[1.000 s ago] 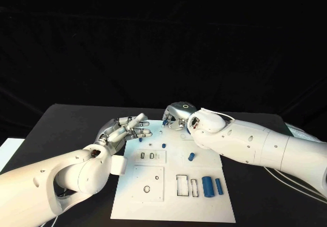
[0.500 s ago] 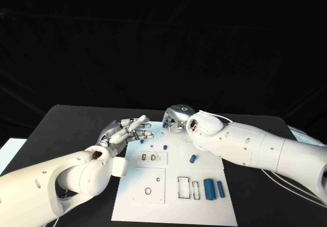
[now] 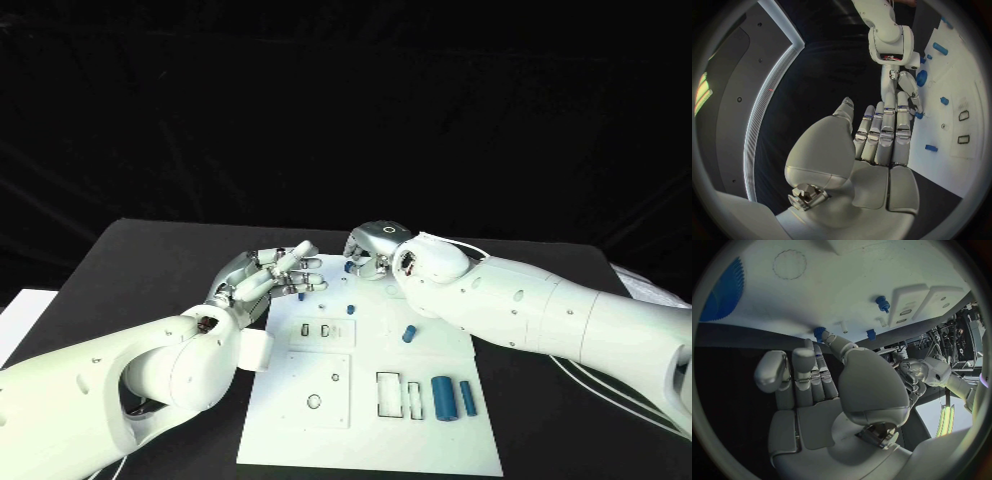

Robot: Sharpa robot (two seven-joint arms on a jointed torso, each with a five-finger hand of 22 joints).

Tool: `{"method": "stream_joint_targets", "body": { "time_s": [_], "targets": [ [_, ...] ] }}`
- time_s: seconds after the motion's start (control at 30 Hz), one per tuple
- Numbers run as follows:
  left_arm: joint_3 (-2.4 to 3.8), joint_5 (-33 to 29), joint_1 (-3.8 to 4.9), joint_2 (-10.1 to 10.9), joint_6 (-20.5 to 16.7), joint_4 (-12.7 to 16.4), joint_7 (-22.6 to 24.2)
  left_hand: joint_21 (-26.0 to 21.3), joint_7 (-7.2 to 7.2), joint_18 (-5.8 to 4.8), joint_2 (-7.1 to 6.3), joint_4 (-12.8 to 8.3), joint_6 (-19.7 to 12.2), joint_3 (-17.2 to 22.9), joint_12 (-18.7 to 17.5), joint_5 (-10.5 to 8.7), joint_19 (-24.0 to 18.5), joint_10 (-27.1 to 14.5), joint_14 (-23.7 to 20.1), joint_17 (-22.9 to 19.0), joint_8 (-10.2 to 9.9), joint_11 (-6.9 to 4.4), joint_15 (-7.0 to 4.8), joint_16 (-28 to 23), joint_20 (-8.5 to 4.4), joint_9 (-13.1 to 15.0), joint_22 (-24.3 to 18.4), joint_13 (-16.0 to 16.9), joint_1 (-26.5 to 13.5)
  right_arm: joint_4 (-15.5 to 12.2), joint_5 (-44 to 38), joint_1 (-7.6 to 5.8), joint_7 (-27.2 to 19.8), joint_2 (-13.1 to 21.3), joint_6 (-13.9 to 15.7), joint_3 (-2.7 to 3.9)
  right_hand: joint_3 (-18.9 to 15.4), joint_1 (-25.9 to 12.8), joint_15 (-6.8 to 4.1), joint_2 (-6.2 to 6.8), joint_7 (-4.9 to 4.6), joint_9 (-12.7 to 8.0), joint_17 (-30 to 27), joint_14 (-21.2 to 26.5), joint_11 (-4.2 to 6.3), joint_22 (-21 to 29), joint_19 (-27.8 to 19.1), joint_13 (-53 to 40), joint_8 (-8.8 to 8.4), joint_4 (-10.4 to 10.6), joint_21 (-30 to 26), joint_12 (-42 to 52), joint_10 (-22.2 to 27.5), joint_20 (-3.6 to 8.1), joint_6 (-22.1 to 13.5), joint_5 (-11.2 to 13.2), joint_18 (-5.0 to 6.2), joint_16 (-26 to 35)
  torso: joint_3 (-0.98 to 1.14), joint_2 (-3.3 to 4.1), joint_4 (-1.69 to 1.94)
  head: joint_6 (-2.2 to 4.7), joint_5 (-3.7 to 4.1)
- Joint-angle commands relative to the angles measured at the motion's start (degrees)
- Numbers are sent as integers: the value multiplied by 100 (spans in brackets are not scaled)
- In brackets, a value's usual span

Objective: Assemble the parts on the task board

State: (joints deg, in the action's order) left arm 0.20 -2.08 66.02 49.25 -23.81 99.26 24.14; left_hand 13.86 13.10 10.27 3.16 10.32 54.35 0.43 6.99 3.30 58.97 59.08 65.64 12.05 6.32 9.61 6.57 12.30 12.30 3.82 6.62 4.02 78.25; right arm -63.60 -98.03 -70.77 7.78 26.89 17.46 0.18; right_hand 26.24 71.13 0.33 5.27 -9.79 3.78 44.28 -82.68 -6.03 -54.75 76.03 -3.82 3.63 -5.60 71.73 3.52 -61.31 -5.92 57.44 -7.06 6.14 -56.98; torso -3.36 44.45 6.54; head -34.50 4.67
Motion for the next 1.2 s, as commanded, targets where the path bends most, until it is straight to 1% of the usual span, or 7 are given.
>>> {"method": "stream_joint_targets", "body": {
  "time_s": [0.03,0.37,0.6,0.7,0.77,0.9,1.2],
  "targets": [
    [5,-4,9,-8,122,7,18,-15,34,2,-2,-37,-22,-6,-22,29,-19,-17,-53,7,-17,33,2,-16,29,-7,-7,-9,55,-63,-46,-1,15,40,109,1,-117,40,55,104,-11,-16,-146,3,-47,145,-74,31,-21,-23,-89,-4,383,-49,-309,32,91,111,3,4,-2,-2,-4],
    [5,-4,12,57,142,-15,-9,-29,38,3,-6,-60,-30,-5,-27,28,-23,-25,-62,14,-19,36,5,-29,33,-7,-15,-10,68,-1125,307,-12,80,998,432,64,-206,139,35,43,0,48,25,-90,-2,51,-6,-27,54,47,-27,267,-6,-71,-100,-116,74,-60,0,2,-43,5,-6],
    [4,-5,14,82,150,-30,-17,-32,38,3,-6,-66,-32,-4,-28,28,-24,-26,-64,16,-20,37,6,-32,33,-7,-16,-10,73,-1711,1181,-45,339,1786,236,115,-333,-21,-156,213,114,57,1028,-337,252,-630,302,-342,58,202,381,885,-1288,92,65,-355,-47,-899,6,1,-134,18,8],
    [3,-7,14,74,156,-49,-20,-32,38,3,-6,-66,-32,-4,-28,28,-24,-26,-64,16,-20,37,6,-32,33,-7,-16,-10,73,-1749,1471,-49,407,1964,126,120,-567,-101,-260,373,215,43,1473,-428,373,-799,382,-707,33,261,490,1355,-1741,190,34,-578,-80,-1282,14,5,-157,14,15],
    [3,-14,13,63,160,-67,-23,-35,38,3,-4,-72,-32,-1,-29,29,-24,-26,-65,18,-19,37,6,-35,34,-7,-18,-10,78,-1728,1595,-49,437,2040,22,122,-894,-64,-316,427,301,41,1923,-477,428,-941,465,-1420,52,338,582,2022,-1541,279,-6,-799,-107,-1705,23,10,-167,5,21],
    [1,-25,11,36,174,-104,-31,-35,38,3,-4,-72,-32,-1,-29,29,-24,-26,-65,18,-19,37,6,-35,34,-7,-18,-10,78,-1628,1659,-38,490,2100,-205,122,-1321,-58,-275,284,223,37,2623,-479,362,-1271,579,-3974,44,579,760,4416,-1370,216,-145,-777,-179,-2233,23,14,-167,-4,46],
    [0,-29,9,10,183,-131,-34,-38,38,3,2,-75,-31,2,-29,29,-24,-25,-66,20,-18,37,7,-38,35,-6,-20,-9,80,-1390,1562,-16,552,1982,-429,114,-1530,92,-216,183,181,42,2810,-469,329,-1352,586,-4909,55,704,812,5176,-1135,189,-218,-769,-182,-2397,20,17,-144,-36,46]
  ]
}}
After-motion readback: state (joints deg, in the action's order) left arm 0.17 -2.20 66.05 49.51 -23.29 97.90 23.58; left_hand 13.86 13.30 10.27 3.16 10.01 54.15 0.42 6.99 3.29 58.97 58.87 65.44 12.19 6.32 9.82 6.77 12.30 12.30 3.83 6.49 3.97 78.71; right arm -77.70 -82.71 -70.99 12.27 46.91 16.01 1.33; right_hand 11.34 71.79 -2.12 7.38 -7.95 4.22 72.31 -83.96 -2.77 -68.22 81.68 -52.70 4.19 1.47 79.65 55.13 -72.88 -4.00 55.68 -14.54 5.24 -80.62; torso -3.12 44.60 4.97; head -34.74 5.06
